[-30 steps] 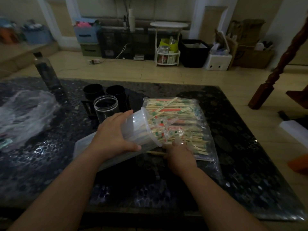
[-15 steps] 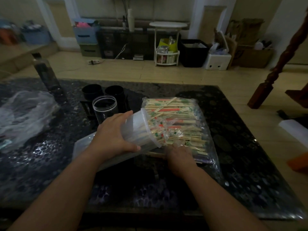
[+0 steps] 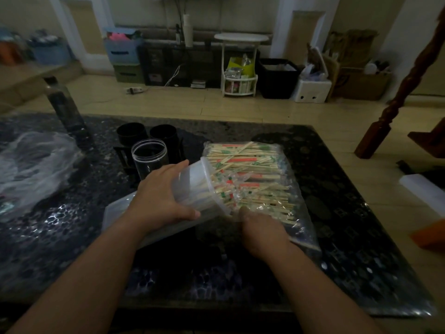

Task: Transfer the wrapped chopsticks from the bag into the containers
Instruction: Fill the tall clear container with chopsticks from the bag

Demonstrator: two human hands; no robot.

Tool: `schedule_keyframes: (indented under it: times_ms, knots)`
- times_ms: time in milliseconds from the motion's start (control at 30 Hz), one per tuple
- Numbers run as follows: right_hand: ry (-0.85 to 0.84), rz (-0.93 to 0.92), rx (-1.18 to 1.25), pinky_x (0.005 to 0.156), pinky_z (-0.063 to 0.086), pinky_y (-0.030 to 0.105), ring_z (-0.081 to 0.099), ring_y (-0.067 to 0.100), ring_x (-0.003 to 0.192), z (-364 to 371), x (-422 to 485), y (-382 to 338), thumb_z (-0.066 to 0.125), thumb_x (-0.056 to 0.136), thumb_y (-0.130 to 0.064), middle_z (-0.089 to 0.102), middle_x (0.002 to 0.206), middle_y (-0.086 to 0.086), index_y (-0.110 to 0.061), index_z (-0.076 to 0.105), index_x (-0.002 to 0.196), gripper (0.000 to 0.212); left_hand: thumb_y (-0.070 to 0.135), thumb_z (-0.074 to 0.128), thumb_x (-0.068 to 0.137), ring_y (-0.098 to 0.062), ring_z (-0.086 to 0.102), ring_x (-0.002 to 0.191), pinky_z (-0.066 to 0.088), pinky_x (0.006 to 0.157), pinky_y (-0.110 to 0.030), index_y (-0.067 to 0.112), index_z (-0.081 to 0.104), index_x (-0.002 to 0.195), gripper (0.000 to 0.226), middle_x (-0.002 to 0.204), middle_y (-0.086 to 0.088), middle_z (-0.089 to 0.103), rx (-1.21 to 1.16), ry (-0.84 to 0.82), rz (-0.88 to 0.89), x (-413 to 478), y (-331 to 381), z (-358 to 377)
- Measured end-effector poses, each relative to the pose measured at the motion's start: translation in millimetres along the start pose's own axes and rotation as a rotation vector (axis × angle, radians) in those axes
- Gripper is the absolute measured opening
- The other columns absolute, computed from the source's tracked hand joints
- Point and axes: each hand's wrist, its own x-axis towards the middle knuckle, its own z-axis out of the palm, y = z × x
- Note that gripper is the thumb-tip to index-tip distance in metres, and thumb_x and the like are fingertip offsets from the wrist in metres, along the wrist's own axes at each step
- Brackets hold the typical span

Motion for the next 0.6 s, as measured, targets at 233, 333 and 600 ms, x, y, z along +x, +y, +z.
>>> schedule_keyframes:
  times_ms: [233, 333, 600]
  knots:
    - [-0.199, 0.039, 0.045, 0.075, 0.044, 0.031, 0.061, 0.028, 0.099, -44, -4, 7, 0.058, 0.091, -0.047, 0.066, 0.108, 0.008, -0.017, 0.064, 0.097, 0.031, 0.071, 0.063, 0.036, -0.025, 0.027, 0.138, 0.028, 0.111, -0.047, 0.028, 0.005, 0.155, 0.139, 0.151, 0.000, 0.026, 0.144, -0.077, -0.054, 0, 1, -2]
    - [-0.241, 0.007, -0.042, 0.074, 0.043, 0.028, 0.061, 0.027, 0.097, -66, -12, 10, 0.063, 0.086, -0.045, 0.067, 0.107, 0.009, -0.016, 0.067, 0.097, 0.031, 0.074, 0.056, 0.035, -0.024, 0.031, 0.133, 0.032, 0.107, -0.043, 0.025, 0.021, 0.153, 0.132, 0.145, -0.001, 0.032, 0.140, -0.034, -0.035, -3, -2, -4]
    - [0.336, -0.167, -0.038, 0.064, 0.039, 0.031, 0.055, 0.019, 0.076, -120, -41, -5, 0.045, 0.090, -0.051, 0.052, 0.071, -0.006, -0.028, 0.061, 0.085, 0.028, 0.065, 0.063, 0.030, -0.011, 0.037, 0.117, 0.036, 0.094, -0.032, 0.026, 0.033, 0.146, 0.126, 0.127, 0.012, 0.032, -0.011, 0.073, 0.013, -9, 1, -12]
